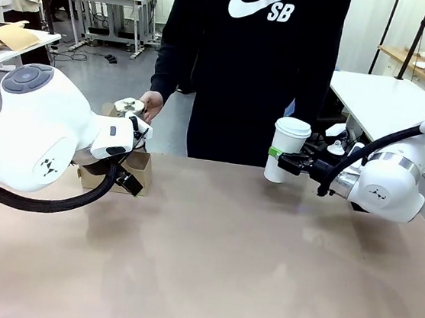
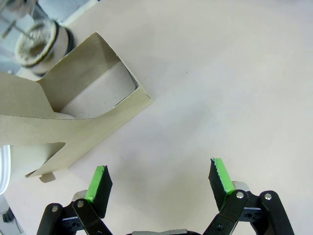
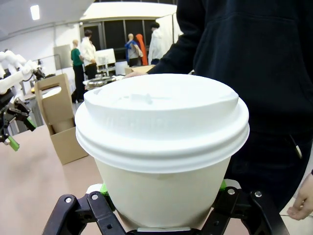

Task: Pour a drink into a cup and package it in a carrier.
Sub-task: When a person places the Paper Cup Lid on the 600 ml Paper Cup , lift the 600 ml Paper Cup.

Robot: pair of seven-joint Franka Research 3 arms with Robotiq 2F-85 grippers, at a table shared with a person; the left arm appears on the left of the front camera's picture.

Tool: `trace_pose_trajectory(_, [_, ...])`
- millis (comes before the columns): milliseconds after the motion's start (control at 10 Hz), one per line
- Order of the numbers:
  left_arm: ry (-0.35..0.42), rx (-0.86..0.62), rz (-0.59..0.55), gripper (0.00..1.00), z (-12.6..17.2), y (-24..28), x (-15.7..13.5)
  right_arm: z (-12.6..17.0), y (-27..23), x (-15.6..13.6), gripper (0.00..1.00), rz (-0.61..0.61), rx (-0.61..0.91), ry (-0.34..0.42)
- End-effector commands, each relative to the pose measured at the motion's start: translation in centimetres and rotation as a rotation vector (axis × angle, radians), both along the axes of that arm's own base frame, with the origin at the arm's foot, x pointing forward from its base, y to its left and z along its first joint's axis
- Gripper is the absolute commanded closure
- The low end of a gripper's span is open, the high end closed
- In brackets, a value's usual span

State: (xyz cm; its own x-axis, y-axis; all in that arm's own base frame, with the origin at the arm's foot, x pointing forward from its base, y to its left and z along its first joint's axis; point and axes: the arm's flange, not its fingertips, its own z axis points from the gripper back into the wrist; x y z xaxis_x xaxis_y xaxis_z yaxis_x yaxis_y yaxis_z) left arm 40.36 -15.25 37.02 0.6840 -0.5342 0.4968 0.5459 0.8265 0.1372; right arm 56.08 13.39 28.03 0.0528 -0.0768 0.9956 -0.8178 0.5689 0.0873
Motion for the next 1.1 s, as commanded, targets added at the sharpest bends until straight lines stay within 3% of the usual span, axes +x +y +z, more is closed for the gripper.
trace_pose_trajectory(0, [0.0, -0.002, 0.0, 0.0, 0.0, 0.1, 0.0, 0.6, 0.4, 0.7, 0.19, 0.001, 0.0, -0.007])
trace_pose_trajectory(600, [0.0, -0.002, 0.0, 0.0, 0.0, 0.1, 0.0, -0.1, -0.2, 0.0, 0.19, -0.003, -0.002, 0.002])
trace_pose_trajectory(700, [0.0, -0.002, 0.0, 0.0, 0.0, 0.1, 0.0, -1.4, -0.6, -0.8, 0.19, 0.008, -0.008, 0.015])
trace_pose_trajectory(800, [0.0, -0.002, 0.0, 0.0, 0.0, 0.1, 0.0, -3.0, -1.5, -3.5, 0.19, 0.015, -0.009, 0.018])
trace_pose_trajectory(900, [0.0, -0.002, 0.0, 0.0, 0.0, 0.1, 0.0, -0.2, -0.2, -0.1, 0.19, 0.005, -0.004, 0.018])
trace_pose_trajectory(1000, [0.0, -0.002, 0.0, 0.0, 0.0, 0.1, 0.0, -0.8, -0.4, -0.5, 0.19, 0.001, -0.005, 0.016])
